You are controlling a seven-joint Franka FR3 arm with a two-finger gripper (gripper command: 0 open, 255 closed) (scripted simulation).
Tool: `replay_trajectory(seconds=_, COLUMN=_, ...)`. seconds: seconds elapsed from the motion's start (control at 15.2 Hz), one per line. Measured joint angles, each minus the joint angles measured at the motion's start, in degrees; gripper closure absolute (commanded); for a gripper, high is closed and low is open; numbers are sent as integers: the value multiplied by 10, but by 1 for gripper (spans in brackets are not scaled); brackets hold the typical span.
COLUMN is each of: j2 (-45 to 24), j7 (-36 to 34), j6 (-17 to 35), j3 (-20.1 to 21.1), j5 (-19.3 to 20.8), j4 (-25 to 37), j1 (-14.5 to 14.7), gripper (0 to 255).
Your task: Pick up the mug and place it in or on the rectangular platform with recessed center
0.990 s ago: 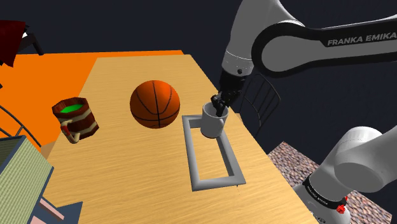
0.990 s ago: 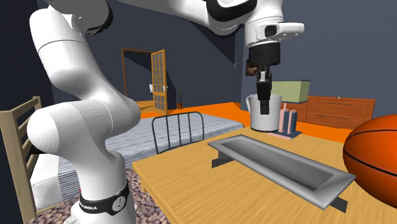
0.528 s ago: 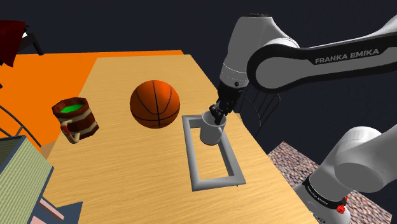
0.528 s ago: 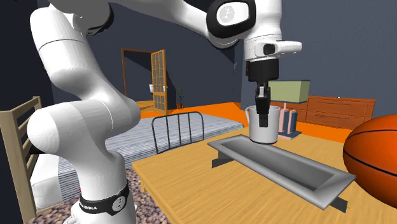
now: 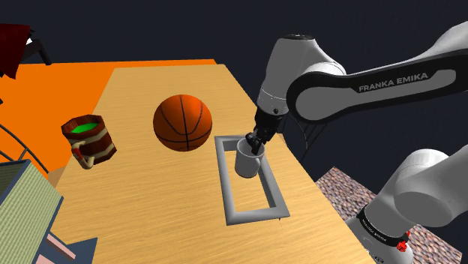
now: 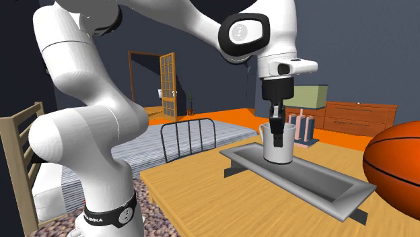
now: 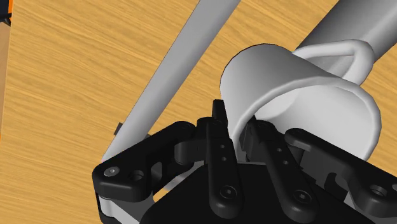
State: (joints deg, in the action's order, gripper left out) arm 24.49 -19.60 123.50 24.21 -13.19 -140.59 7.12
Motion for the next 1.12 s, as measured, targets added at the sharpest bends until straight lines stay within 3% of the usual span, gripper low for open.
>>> replay_trajectory(seconds=0.26, j2=-1, j7=0, j6=1, j3=0, j5=0, j4=0, j1=0, gripper=255)
replay_trajectory(seconds=0.33, j2=-1, j7=0, j6=1, j3=0, j5=0, j4=-1, j1=0, gripper=0)
replay_trajectory(seconds=0.73, j2=-1, j7=0, j6=1, j3=0, j5=0, j4=0, j1=0, gripper=0)
replay_trajectory(seconds=1.12, j2=28, j7=1, j6=-72, j3=-14, j5=2, j4=45, j1=0, gripper=0)
